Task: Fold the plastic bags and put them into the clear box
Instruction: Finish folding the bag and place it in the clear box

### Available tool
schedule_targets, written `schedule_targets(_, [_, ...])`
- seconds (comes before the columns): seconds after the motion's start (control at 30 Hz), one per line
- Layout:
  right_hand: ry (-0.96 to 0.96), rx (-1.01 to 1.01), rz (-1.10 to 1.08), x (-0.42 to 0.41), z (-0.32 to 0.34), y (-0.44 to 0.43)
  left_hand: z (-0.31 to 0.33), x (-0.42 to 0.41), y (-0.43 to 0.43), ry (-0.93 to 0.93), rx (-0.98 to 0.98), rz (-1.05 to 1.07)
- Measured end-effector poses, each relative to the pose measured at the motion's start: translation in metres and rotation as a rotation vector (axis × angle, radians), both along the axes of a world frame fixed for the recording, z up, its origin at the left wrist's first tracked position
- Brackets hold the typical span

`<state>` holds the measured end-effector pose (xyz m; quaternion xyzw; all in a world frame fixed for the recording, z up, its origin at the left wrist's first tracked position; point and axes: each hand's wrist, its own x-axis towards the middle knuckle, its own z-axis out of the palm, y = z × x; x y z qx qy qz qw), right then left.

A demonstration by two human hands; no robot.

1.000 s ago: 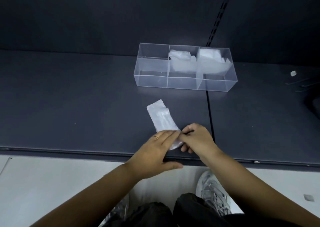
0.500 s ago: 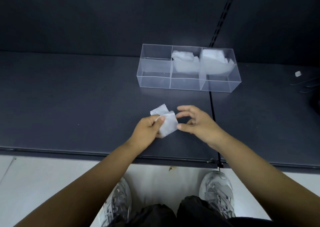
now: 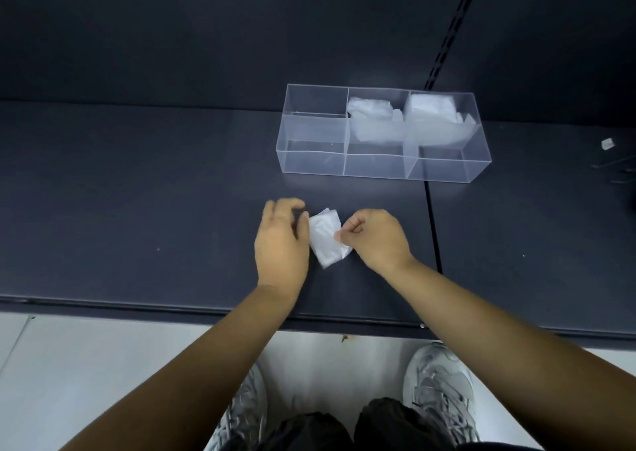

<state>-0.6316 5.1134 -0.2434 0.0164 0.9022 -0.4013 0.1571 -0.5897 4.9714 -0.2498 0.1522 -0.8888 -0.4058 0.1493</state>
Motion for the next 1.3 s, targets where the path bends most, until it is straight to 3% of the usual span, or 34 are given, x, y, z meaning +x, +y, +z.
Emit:
schedule_targets(0.07, [0.007,0.027,-0.004,0.001,0.0,-0.003,-0.003,0.002,0.003,0.173,-0.302,-0.233])
schedule_targets(0.1, [0.013,0.039,-0.009,0.002,0.001,-0.004,-0.008,0.003,0.004,0.154,-0.413,-0.386])
schedule_targets(0.2, [0.048,0.058,-0.034,0.005,-0.001,-0.007,-0.025,0.007,-0.002,-0.18,-0.647,-0.597])
schedule_targets(0.43, [0.31,0.325,0.0,0.028,-0.019,-0.003,-0.035,0.007,-0.009,-0.37,-0.746,-0.568])
schedule_targets(0.63, [0.199,0.311,-0.054,0.032,-0.014,-0.014,-0.025,0.01,-0.002,-0.473,-0.706,-0.565])
schedule_targets(0.73, [0.034,-0.016,-0.095,0.023,0.0,-0.014,-0.017,0.019,0.002,-0.493,-0.486,-0.601])
schedule_targets(0.83, [-0.04,-0.312,-0.085,0.01,0.02,-0.005,0.005,0.017,-0.01,-0.397,0.138,-0.52])
schedule_targets(0.93, [-0.068,-0.414,0.08,-0.005,0.046,0.009,0.033,0.0,-0.02,-0.403,0.677,-0.395])
schedule_targets(1.0, [-0.126,-0.417,0.188,-0.016,0.061,0.015,0.044,-0.016,-0.019,-0.448,0.839,-0.303])
schedule_targets(1.07, [-0.177,-0.434,0.157,-0.029,0.071,0.019,0.054,-0.035,-0.014,-0.41,0.921,-0.216])
schedule_targets(1.17, [-0.175,-0.417,-0.057,-0.06,0.079,0.023,0.063,-0.067,-0.007,-0.288,0.916,-0.082])
schedule_targets(1.23, [-0.079,-0.444,-0.224,-0.093,0.083,0.028,0.066,-0.087,-0.006,-0.149,0.812,-0.018])
schedule_targets(1.3, [0.052,-0.429,-0.331,-0.131,0.085,0.032,0.064,-0.099,-0.004,-0.014,0.551,-0.032])
